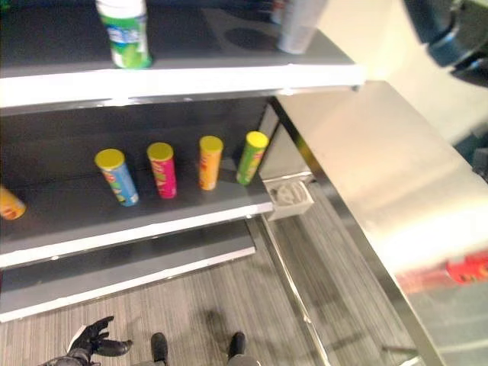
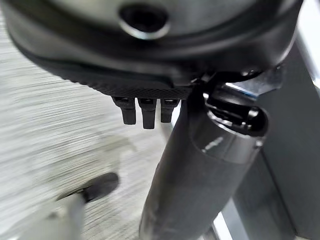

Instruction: Put the goods on the table back onto the shelves and tidy them up.

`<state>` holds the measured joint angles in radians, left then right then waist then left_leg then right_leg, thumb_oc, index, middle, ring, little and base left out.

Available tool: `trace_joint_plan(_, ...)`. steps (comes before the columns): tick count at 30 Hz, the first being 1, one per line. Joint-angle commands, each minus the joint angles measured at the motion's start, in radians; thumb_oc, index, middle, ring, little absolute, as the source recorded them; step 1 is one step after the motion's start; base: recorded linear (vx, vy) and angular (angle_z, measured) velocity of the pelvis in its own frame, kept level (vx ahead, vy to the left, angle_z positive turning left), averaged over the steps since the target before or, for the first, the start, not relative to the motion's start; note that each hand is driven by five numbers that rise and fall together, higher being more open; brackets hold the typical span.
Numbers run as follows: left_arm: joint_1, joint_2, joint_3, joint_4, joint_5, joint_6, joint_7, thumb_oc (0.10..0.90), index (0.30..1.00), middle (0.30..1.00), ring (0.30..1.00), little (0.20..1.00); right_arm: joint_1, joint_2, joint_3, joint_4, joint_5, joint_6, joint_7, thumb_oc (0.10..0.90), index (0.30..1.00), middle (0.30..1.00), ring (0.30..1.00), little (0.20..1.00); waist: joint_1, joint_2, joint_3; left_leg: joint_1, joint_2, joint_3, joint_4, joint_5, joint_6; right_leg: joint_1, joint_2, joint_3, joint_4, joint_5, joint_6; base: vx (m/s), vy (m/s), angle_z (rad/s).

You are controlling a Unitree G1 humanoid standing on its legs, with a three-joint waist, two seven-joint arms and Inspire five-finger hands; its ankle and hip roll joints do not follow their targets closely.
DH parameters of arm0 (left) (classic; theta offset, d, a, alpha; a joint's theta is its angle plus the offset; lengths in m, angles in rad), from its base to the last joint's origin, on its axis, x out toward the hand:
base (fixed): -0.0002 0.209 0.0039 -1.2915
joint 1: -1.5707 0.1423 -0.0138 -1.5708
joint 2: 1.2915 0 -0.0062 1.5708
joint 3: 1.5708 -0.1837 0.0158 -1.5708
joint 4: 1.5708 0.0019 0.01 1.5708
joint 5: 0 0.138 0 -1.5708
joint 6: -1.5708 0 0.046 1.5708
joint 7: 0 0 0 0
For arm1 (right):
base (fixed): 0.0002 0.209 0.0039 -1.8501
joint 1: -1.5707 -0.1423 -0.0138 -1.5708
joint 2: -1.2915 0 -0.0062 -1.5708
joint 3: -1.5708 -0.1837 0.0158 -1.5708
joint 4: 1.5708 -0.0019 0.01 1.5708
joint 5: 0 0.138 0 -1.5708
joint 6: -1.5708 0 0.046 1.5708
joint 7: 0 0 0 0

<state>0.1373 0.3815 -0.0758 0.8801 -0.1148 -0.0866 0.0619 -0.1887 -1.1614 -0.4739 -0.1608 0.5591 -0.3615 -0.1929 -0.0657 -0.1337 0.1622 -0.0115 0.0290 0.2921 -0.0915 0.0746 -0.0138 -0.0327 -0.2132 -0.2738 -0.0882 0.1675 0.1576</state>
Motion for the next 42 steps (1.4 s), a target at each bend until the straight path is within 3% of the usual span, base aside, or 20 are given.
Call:
trace_joint_plan(1,-0.018,0.068,-0.004,-0.009,0.031,-0.038,-0.01,0.8,0.9,0.9,0.9,0.9,-0.162,-0.014,-0.06,0.04,-0.024,-0.037,-0.062,0.8,0.9,0.9,0.9,0.9,0.068,-0.008,-0.021,0.049,0.059,-0.014,0.004,-0.119,-0.042,0.011,-0.075,-0.076,0.019,0.108,0.104,-0.29,-0.083,-1.71)
trace_joint_plan(2,-0.007,0.096,0.013,-0.015,0.03,-0.029,-0.014,0.8,0.9,0.9,0.9,0.9,-0.152,-0.004,-0.05,0.058,-0.059,-0.015,-0.072,0.8,0.9,0.9,0.9,0.9,0.079,0.013,-0.013,0.037,0.108,0.063,0.004,-0.102,-0.045,0.034,-0.105,-0.159,0.071,0.073,0.104,-0.2,-0.044,-0.97)
trace_joint_plan(5,0.012,0.112,0.035,-0.036,0.016,-0.028,-0.02,0.8,0.9,0.9,0.9,0.9,-0.149,-0.038,-0.017,0.095,-0.094,0.017,-0.058,0.8,0.9,0.9,0.9,0.9,0.098,0.019,-0.022,0.044,0.136,0.107,0.005,-0.107,-0.058,0.056,-0.131,-0.211,0.113,0.06,0.104,-0.13,-0.064,-1.06)
trace_joint_plan(6,0.02,0.115,0.046,-0.042,0.004,-0.026,-0.018,0.8,0.9,0.9,0.9,0.9,-0.142,-0.051,0.005,0.128,-0.088,0.041,-0.041,0.8,0.9,0.9,0.9,0.9,0.107,0.009,-0.029,0.042,0.146,0.149,0.008,-0.09,-0.063,0.069,-0.159,-0.273,0.132,0.089,0.104,-0.18,-0.177,-1.07)
trace_joint_plan(8,0.027,0.124,0.053,-0.058,-0.003,-0.025,-0.021,0.8,0.9,0.9,0.9,0.9,-0.142,-0.067,0.029,0.183,-0.085,0.064,-0.026,0.8,0.9,0.9,0.9,0.9,0.118,-0.014,-0.044,0.042,0.151,0.177,0.011,-0.088,-0.071,0.095,-0.156,-0.287,0.103,0.096,0.104,-0.1,-0.198,-0.9)
trace_joint_plan(11,0.032,0.118,0.066,-0.055,0.002,-0.021,-0.033,0.8,0.9,0.9,0.9,0.9,-0.113,-0.074,0.02,0.235,-0.062,0.082,-0.002,0.8,0.9,0.9,0.9,0.9,0.121,-0.042,-0.064,0.051,0.168,0.205,0.018,-0.06,-0.094,0.125,-0.114,-0.283,0.013,0.049,0.104,0.03,-0.264,-0.91)
trace_joint_plan(12,0.031,0.103,0.063,-0.05,-0.005,-0.022,-0.032,0.8,0.9,0.9,0.9,0.9,-0.1,-0.075,0.026,0.25,-0.033,0.078,0.014,0.8,0.9,0.9,0.9,0.9,0.115,-0.041,-0.066,0.065,0.203,0.214,0.019,-0.036,-0.12,0.124,-0.079,-0.258,0.004,-0.005,0.104,0.09,-0.376,-0.7)
trace_joint_plan(18,0.021,0.08,0.039,-0.06,-0.011,-0.014,-0.046,0.8,0.9,0.9,0.9,0.9,-0.065,-0.085,0.033,0.258,0.012,0.08,0.051,0.8,0.9,0.9,0.9,0.9,0.078,-0.019,-0.062,0.078,0.301,0.209,0.033,0.02,-0.174,0.128,0.026,-0.216,0.001,-0.109,0.06,0.03,-0.251,-0.14)
trace_joint_plan(21,0.018,0.077,0.036,-0.079,-0.02,-0.012,-0.049,0.8,0.9,0.9,0.9,0.9,-0.056,-0.076,0.048,0.242,0.032,0.077,0.068,0.8,0.9,0.9,0.9,0.9,0.066,-0.006,-0.041,0.064,0.356,0.181,0.129,0.01,-0.185,0.136,0.087,-0.185,0.001,-0.161,0.015,0.01,-0.295,-0.11)
trace_joint_plan(22,0.013,0.075,0.028,-0.088,-0.024,-0.013,-0.051,0.8,0.9,0.9,0.9,0.9,-0.069,-0.065,0.066,0.233,0.045,0.075,0.077,0.8,0.9,0.9,0.9,0.9,0.076,-0.001,-0.019,0.039,0.372,0.144,0.2,0.019,-0.186,0.146,0.107,-0.171,0.001,-0.188,-0.005,-0.02,-0.263,-0.19)
trace_joint_plan(23,0.011,0.076,0.025,-0.092,-0.027,-0.015,-0.048,0.8,0.9,0.9,0.9,0.9,-0.086,-0.063,0.086,0.237,0.051,0.075,0.078,0.8,0.9,0.9,0.9,0.9,0.09,0.003,-0.005,0.005,0.37,0.093,0.244,0.029,-0.186,0.15,0.113,-0.165,0.001,-0.195,-0.015,-0.02,-0.171,-0.22)
trace_joint_plan(24,0.01,0.076,0.026,-0.092,-0.027,-0.015,-0.047,0.8,0.9,0.9,0.9,0.9,-0.091,-0.064,0.091,0.24,0.051,0.075,0.078,0.8,0.9,0.9,0.9,0.9,0.086,0.003,-0.004,-0.001,0.372,0.088,0.252,0.027,-0.187,0.149,0.114,-0.167,0.001,-0.196,-0.016,-0.04,-0.103,-0.36)
trace_joint_plan(26,0.0,0.072,0.02,-0.096,-0.04,-0.021,-0.043,0.8,0.9,0.9,0.9,0.9,-0.144,-0.067,0.159,0.246,0.053,0.086,0.094,0.8,0.9,0.9,0.9,0.9,0.121,-0.012,0.018,-0.096,0.28,-0.043,0.263,-0.008,-0.144,0.14,0.102,-0.166,0.001,-0.183,-0.025,-0.1,-0.068,-0.38)
trace_joint_plan(30,-0.011,0.062,0.0,-0.076,-0.05,-0.026,-0.037,0.8,0.9,0.9,0.9,0.9,-0.252,-0.075,0.283,0.279,0.074,0.092,0.12,0.8,0.9,0.9,0.9,0.9,0.167,-0.004,0.027,-0.144,0.168,-0.198,0.161,-0.001,-0.138,0.134,0.102,-0.116,0.001,-0.171,-0.012,0.02,0.036,-0.24)
trace_joint_plan(31,-0.015,0.051,-0.015,-0.059,-0.046,-0.027,-0.036,0.8,0.9,0.9,0.9,0.9,-0.278,-0.049,0.322,0.298,0.089,0.097,0.13,0.8,0.9,0.9,0.9,0.9,0.16,0.01,0.013,-0.093,0.146,-0.238,0.089,-0.002,-0.135,0.136,0.11,-0.095,0.001,-0.171,-0.013,0.08,0.089,-0.82)
trace_joint_plan(36,-0.007,0.038,-0.02,-0.03,-0.035,-0.021,-0.046,0.8,0.9,0.9,0.9,0.9,-0.259,-0.024,0.359,0.298,0.059,0.116,0.152,0.8,0.9,0.9,0.9,0.9,0.145,0.02,-0.017,-0.031,0.136,-0.212,0.029,0.011,-0.131,0.144,0.102,-0.091,0.001,-0.171,-0.011,0.09,0.106,-0.35)
trace_joint_plan(42,0.019,0.027,-0.007,0.005,-0.012,-0.025,-0.051,0.8,0.9,0.9,0.9,0.9,-0.238,0.004,0.402,0.293,-0.041,0.142,0.159,0.8,0.9,0.9,0.9,0.9,0.139,0.018,-0.028,0.032,0.118,-0.153,0.004,-0.017,-0.106,0.14,0.077,-0.057,0.001,-0.149,0.01,0.05,0.12,-0.21)
